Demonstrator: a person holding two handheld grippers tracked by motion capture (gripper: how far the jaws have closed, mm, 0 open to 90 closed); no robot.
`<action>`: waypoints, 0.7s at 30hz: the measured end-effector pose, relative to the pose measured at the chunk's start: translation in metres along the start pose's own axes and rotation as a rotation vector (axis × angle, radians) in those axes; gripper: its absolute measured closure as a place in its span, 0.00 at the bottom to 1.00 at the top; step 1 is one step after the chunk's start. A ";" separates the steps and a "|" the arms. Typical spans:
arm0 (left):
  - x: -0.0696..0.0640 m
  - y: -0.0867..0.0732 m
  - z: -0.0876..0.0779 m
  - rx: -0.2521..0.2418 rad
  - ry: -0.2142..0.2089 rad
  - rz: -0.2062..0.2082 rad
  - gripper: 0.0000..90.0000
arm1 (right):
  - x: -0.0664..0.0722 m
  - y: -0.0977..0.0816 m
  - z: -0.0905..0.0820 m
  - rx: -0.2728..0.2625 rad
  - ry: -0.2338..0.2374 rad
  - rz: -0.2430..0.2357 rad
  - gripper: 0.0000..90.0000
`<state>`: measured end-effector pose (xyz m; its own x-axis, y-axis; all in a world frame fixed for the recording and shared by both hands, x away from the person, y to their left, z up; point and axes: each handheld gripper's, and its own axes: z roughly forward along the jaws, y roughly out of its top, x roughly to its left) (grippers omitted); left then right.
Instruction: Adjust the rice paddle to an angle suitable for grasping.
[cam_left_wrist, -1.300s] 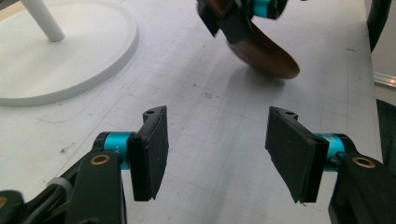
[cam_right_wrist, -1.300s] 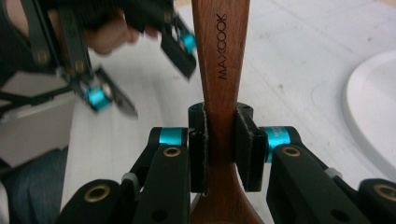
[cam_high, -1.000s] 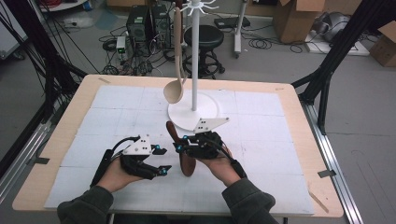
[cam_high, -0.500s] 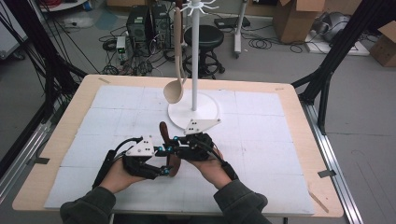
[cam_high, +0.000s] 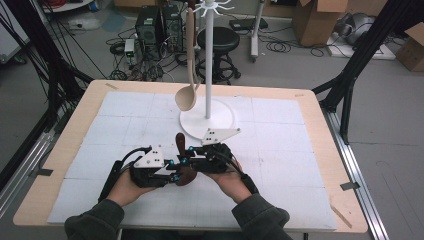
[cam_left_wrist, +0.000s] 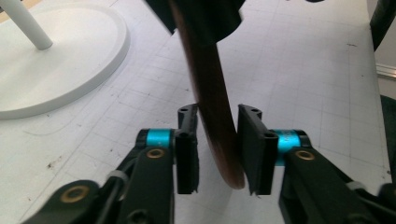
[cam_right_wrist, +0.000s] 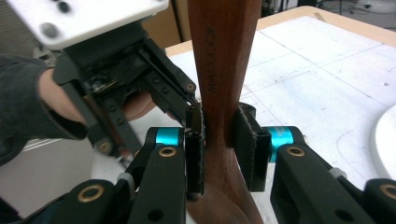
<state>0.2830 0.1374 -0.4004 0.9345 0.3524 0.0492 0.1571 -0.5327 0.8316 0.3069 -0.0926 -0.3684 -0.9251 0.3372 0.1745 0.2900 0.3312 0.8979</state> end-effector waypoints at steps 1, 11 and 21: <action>0.000 0.000 0.000 -0.001 0.006 0.003 0.83 | 0.000 0.000 -0.001 0.001 0.008 0.001 0.83; 0.000 0.000 0.001 -0.003 0.001 0.019 0.88 | 0.001 -0.008 0.000 0.006 0.047 -0.023 0.80; 0.001 0.000 -0.005 -0.031 -0.010 -0.010 0.70 | -0.001 -0.008 -0.001 0.006 0.046 -0.047 0.86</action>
<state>0.2828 0.1418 -0.3974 0.9360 0.3501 0.0352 0.1571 -0.5053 0.8485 0.3048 -0.0970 -0.3756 -0.9482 0.2799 0.1505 0.2471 0.3515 0.9030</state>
